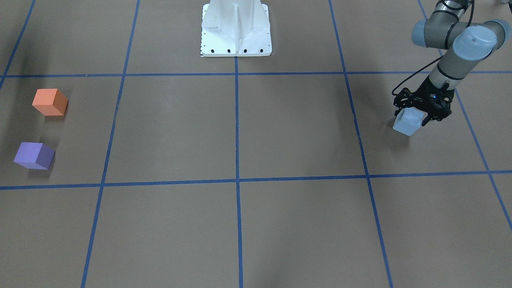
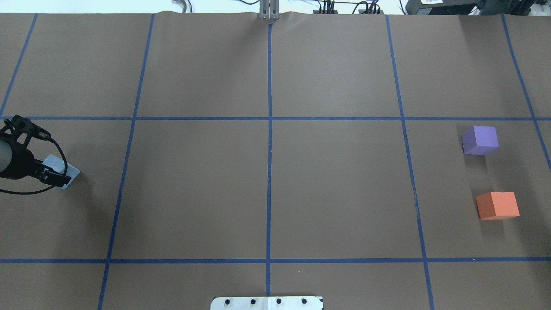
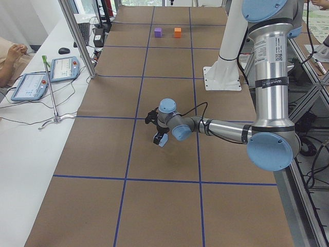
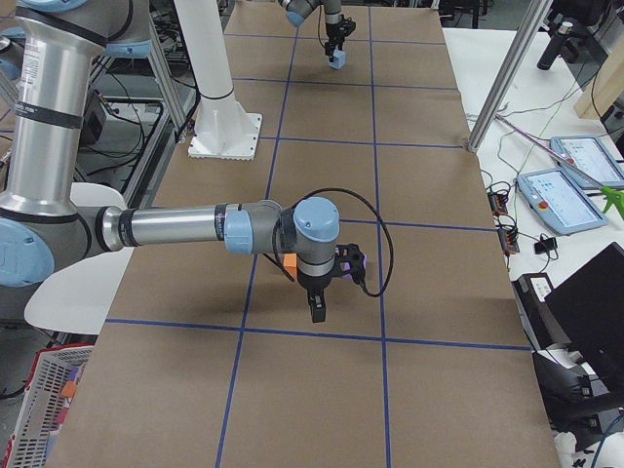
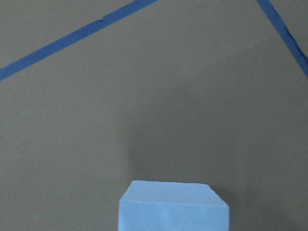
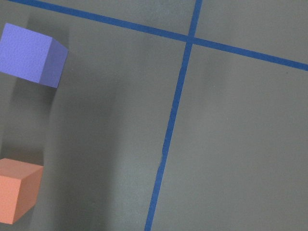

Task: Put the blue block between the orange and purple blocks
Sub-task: 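Lower the left gripper onto the light blue cube and grasp it, then carry the light blue cube with the left gripper toward the table center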

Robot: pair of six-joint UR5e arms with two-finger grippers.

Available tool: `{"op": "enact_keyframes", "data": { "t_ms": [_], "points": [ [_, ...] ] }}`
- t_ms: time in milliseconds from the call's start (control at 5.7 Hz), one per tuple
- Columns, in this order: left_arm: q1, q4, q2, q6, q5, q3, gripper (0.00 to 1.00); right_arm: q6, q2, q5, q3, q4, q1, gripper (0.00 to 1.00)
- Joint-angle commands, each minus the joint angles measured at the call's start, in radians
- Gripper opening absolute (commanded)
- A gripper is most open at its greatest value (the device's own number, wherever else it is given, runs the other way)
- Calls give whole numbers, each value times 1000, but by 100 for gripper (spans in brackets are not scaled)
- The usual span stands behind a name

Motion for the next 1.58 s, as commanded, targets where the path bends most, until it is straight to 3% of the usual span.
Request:
{"op": "enact_keyframes", "data": {
  "t_ms": [0,526,702,877,1053,1228,1404],
  "points": [
    [4,0,-3,-1,2,8,0,0,0,0,-6,-1,-2,100],
    [4,68,-99,-71,-15,-67,0,0,0,0,-7,1,-2,100],
    [24,199,-236,-173,-15,-67,0,0,0,0,-9,1,-2,100],
    [78,319,-376,-253,-10,-50,11,0,0,0,-9,1,0,100],
    [140,458,-526,-370,-4,-38,11,0,0,0,-12,1,-2,100],
    [216,572,-673,-498,1,8,11,0,0,-1,-15,1,-2,100],
    [269,602,-840,-612,37,133,15,0,1,-1,-16,1,-2,100]
  ]
}}
